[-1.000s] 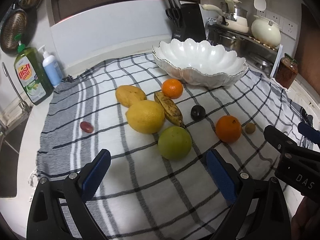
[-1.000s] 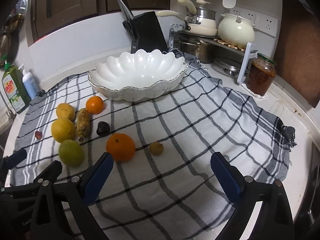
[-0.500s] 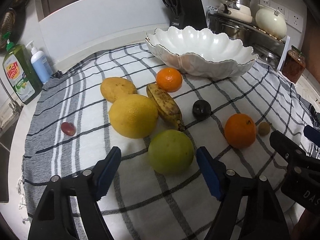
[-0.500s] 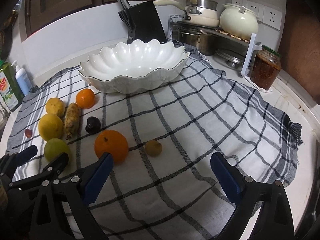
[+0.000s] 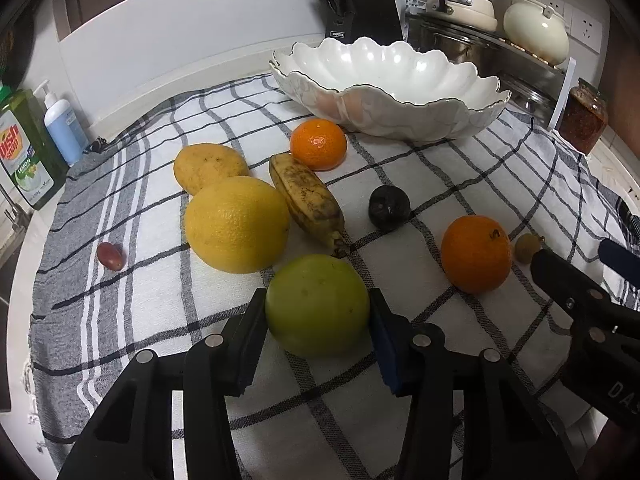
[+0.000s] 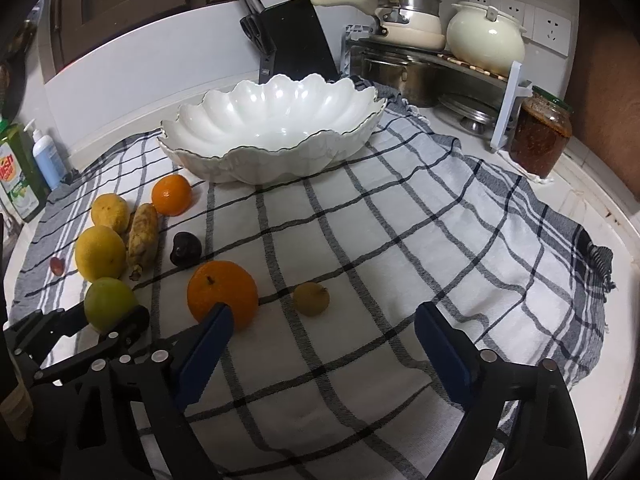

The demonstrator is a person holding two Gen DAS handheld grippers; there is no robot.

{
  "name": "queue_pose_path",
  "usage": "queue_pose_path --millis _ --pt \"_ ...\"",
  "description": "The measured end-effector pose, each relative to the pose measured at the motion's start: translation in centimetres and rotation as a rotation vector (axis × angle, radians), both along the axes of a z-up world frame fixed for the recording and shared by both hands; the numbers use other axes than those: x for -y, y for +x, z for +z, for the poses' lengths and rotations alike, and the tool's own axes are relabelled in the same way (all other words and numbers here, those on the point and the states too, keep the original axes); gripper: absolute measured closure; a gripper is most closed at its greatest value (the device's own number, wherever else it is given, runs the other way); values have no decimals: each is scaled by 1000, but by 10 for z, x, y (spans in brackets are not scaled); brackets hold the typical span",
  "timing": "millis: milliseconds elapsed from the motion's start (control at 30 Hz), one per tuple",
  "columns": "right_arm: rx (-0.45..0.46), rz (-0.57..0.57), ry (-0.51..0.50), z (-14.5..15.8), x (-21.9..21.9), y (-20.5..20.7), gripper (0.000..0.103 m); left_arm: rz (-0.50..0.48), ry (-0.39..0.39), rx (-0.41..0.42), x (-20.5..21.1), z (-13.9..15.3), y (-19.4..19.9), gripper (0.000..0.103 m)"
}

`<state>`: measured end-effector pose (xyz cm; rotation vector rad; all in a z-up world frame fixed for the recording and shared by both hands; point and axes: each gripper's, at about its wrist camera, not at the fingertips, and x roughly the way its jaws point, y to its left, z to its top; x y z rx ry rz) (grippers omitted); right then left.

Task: Organize fruits
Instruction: 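Grasp the green apple with the left gripper while the right gripper grasps the mandarin, then carry the apple and mandarin into the white bowl and open both grippers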

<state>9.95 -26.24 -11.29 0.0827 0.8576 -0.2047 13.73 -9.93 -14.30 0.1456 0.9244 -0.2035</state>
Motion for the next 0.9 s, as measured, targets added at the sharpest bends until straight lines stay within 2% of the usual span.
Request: queue_pose_path --millis 300,500,667,733,900 --pt "11 92 -10 3 -27 11 14 49 -7 15 -28 11 -9 55" --pt "-30 141 5 -10 -42 29 31 96 -3 32 -49 16 -10 55" --pt "-53 154 19 -20 -46 39 40 110 -8 38 -55 18 -9 55" --pt "-70 159 28 -25 -46 43 49 109 -9 42 -55 20 -10 55" --pt "-84 171 46 -30 -47 46 54 110 -6 46 -56 23 -12 55"
